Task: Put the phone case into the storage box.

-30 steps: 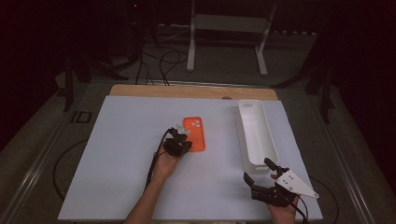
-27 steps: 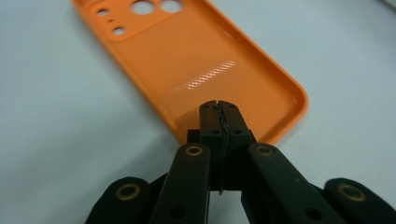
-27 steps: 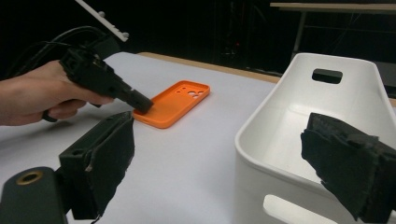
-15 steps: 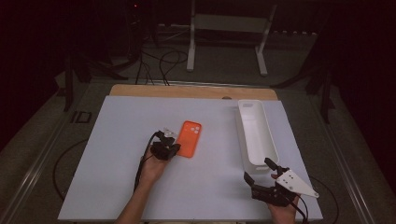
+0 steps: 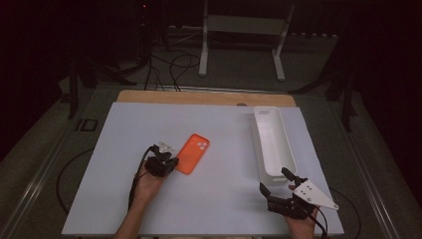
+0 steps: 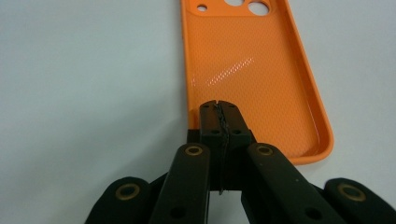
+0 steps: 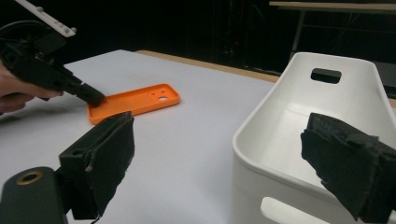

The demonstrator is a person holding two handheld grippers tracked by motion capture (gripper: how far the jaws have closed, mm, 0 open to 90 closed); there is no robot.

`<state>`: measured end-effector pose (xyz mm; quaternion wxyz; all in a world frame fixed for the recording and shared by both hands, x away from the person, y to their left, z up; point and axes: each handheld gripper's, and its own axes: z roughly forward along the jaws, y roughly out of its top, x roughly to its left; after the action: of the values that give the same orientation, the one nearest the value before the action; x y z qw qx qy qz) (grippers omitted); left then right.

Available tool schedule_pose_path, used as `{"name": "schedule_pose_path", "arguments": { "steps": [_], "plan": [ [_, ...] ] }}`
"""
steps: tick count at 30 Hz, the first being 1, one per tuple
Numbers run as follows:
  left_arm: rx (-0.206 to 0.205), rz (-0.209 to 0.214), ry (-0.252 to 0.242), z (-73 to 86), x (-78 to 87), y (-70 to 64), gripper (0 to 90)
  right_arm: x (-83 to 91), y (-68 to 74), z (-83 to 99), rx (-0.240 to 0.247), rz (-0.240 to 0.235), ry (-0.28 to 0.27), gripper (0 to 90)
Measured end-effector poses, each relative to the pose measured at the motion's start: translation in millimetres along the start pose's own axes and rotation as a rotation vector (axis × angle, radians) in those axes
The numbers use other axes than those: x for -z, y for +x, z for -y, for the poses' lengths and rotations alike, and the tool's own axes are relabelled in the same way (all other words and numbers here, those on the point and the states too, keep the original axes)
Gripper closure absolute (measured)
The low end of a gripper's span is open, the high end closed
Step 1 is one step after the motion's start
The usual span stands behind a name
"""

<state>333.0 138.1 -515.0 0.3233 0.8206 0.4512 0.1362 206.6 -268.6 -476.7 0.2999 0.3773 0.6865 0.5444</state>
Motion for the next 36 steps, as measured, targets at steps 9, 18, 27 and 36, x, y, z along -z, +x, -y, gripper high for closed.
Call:
{"name": "schedule_pose_path", "arguments": {
  "steps": [9, 18, 27, 36],
  "plan": [
    [0.016, -0.029, -0.010, 17.9, 16.3, 14.4, 90.0, -5.1, -4.6, -2.8, 0.001, 0.006, 0.001, 9.5],
    [0.017, -0.063, -0.017, 26.8, 24.0, 22.9, 90.0, -15.3, -7.5, -10.6, 0.000, -0.010, 0.003, 9.5],
    [0.016, -0.070, -0.013, 25.8, 24.1, 22.6, 90.0, -22.0, -9.5, -10.4, 0.006, -0.007, 0.010, 9.5],
    [-0.005, -0.046, -0.071, 22.9, 33.3, 17.6, 81.5, -21.6, -9.7, -8.4, 0.001, -0.005, 0.011, 9.5]
  ]
}}
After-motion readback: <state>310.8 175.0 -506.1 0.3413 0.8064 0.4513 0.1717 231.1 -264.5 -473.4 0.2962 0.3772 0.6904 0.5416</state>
